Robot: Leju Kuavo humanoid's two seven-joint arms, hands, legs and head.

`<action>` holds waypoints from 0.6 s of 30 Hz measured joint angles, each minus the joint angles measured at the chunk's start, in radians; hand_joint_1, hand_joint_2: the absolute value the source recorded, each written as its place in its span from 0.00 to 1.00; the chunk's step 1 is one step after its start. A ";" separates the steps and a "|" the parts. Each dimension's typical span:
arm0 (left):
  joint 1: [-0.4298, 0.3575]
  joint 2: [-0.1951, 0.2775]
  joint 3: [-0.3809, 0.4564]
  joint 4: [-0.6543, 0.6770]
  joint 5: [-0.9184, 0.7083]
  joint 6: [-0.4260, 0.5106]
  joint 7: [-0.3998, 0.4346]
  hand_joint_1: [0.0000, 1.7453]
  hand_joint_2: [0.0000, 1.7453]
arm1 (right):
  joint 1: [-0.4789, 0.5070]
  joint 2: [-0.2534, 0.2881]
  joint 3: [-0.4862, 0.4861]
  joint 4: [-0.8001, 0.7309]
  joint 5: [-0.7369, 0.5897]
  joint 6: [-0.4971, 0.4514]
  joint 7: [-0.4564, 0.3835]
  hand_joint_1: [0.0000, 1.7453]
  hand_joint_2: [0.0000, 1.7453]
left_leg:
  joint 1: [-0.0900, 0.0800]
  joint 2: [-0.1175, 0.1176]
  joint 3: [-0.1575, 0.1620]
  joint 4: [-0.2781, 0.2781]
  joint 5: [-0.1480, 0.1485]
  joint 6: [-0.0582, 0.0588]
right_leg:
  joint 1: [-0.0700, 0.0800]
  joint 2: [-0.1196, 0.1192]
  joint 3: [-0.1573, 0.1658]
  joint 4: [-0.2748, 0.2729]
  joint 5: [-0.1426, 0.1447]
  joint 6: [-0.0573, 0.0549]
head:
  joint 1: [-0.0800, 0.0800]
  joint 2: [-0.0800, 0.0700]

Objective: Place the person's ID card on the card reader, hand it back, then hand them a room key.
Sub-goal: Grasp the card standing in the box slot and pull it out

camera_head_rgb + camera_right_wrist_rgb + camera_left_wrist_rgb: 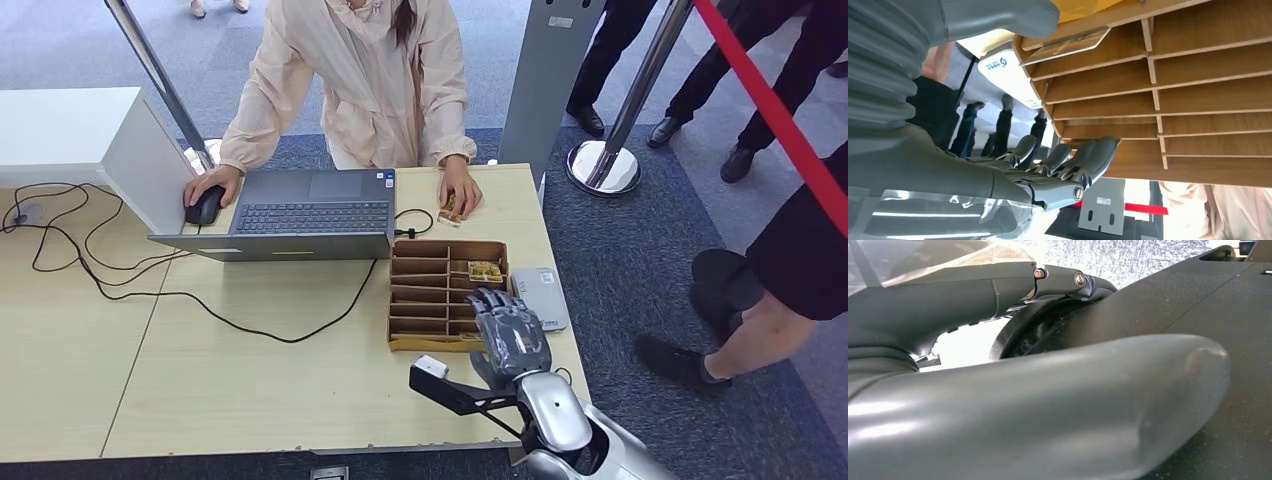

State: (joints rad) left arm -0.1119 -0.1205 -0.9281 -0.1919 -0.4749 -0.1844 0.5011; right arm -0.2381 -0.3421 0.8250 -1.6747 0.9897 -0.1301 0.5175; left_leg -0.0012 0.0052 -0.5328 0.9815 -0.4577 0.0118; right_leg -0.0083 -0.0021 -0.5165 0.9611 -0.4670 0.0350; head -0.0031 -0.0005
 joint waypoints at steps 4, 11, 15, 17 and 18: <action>0.000 0.000 0.000 0.000 0.000 0.000 0.000 0.00 0.00 | 0.000 -0.001 -0.004 0.005 0.001 0.010 0.006 0.28 1.00 | 0.000 0.000 0.000 0.000 0.000 0.000 | 0.000 0.000 0.000 0.000 0.000 0.000 | 0.000 0.000; 0.000 0.000 0.000 0.000 0.000 -0.001 0.001 0.00 0.00 | 0.000 -0.002 -0.010 0.017 0.001 0.032 0.011 0.29 1.00 | 0.000 0.000 0.000 0.000 0.000 0.000 | 0.000 0.000 0.000 0.000 0.000 0.000 | 0.000 0.000; 0.000 0.000 0.000 0.000 0.000 -0.001 0.001 0.00 0.00 | 0.000 -0.002 -0.013 0.026 0.001 0.041 0.016 0.30 1.00 | 0.000 0.000 0.000 0.000 0.000 0.000 | 0.000 0.000 0.000 0.000 0.000 0.000 | 0.000 0.000; 0.000 0.000 0.000 0.000 0.000 -0.001 0.001 0.00 0.00 | 0.000 -0.002 -0.013 0.030 0.003 0.045 0.018 0.31 1.00 | 0.000 0.000 0.000 0.000 0.000 0.000 | 0.000 0.000 0.000 0.000 0.000 0.000 | 0.000 0.000; 0.000 0.000 0.000 0.000 0.000 -0.001 0.001 0.00 0.00 | 0.000 -0.002 -0.013 0.032 0.004 0.047 0.019 0.31 1.00 | 0.000 0.000 0.000 0.000 0.000 0.000 | 0.000 0.000 0.000 0.000 0.000 0.000 | 0.000 0.000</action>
State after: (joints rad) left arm -0.1119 -0.1209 -0.9277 -0.1919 -0.4749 -0.1850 0.5024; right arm -0.2383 -0.3445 0.8116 -1.6427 0.9934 -0.0830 0.5366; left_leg -0.0012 0.0052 -0.5329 0.9815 -0.4577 0.0118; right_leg -0.0083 -0.0021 -0.5165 0.9611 -0.4670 0.0350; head -0.0033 -0.0004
